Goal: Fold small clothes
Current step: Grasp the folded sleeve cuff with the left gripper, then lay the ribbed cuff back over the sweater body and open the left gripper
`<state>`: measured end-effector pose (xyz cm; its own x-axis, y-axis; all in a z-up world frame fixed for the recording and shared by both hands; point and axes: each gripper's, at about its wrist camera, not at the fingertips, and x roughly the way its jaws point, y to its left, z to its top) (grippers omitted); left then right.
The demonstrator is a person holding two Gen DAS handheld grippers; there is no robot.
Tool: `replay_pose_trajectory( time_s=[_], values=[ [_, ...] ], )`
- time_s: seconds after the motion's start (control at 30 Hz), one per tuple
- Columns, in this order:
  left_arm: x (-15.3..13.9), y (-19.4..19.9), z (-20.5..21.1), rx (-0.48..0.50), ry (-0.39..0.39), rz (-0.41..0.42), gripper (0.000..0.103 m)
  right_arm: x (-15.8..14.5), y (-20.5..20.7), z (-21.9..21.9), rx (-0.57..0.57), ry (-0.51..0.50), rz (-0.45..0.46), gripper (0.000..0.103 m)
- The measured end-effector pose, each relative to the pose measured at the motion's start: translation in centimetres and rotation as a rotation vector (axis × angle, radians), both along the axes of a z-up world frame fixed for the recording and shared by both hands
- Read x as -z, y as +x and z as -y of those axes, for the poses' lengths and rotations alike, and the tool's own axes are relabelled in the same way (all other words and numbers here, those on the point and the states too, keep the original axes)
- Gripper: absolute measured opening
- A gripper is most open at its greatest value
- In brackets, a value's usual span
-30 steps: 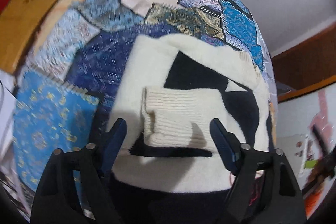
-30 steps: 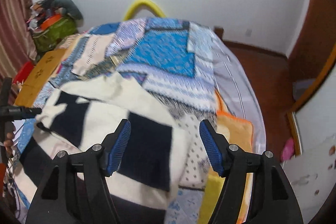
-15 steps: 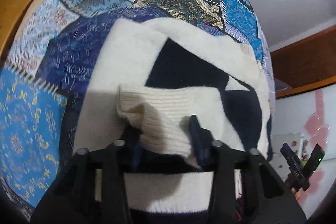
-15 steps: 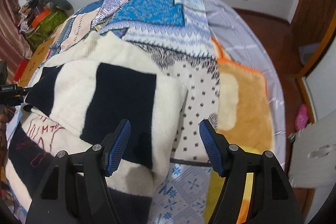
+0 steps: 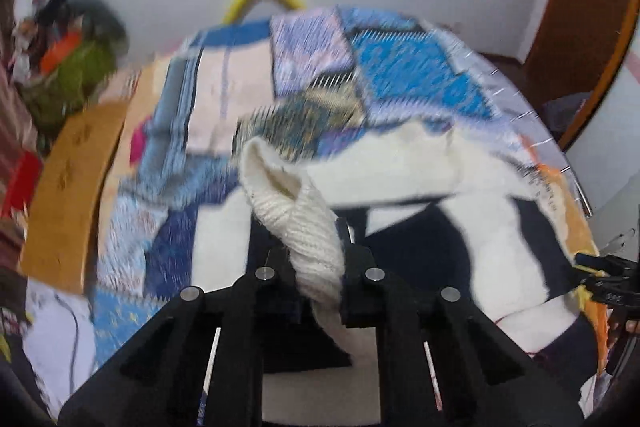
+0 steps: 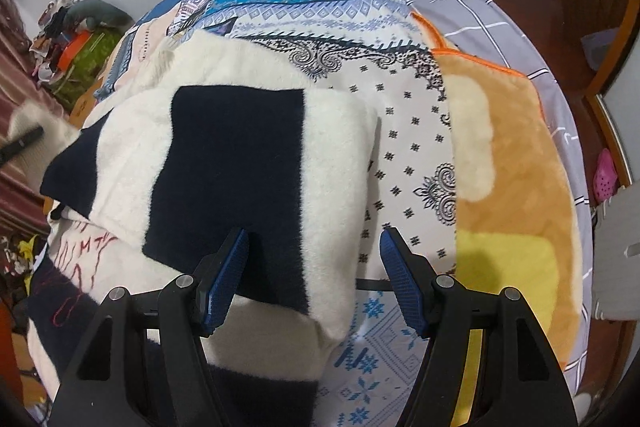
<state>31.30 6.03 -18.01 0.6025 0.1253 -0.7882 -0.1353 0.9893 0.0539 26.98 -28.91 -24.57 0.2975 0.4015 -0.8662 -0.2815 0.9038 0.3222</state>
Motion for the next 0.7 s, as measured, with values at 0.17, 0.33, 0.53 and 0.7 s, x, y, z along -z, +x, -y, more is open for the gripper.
replay_pose_trajectory(
  time_s=[0.17,0.33,0.53,0.7],
  values=[
    [-3.7,0.3,-0.1,0.026,0.063,0.083,0.012,-0.4,-0.2,-0.5,-0.005,0.004,0.008,0.064],
    [-5.6,-0.6,-1.3,0.025,0.069,0.132,0.012,-0.4,-0.1,-1.0,-0.009,0.003,0.007,0.064],
    [-2.7,-1.1,-3.2,-0.013,0.071,0.066,0.012,-0.6,-0.2,-1.7,-0.014,0.0,0.007,0.064],
    [2.0,-1.3,-5.8,-0.054,0.017,-0.035,0.012,-0.6,-0.3,-2.1,-0.015,-0.005,0.006,0.064]
  ],
)
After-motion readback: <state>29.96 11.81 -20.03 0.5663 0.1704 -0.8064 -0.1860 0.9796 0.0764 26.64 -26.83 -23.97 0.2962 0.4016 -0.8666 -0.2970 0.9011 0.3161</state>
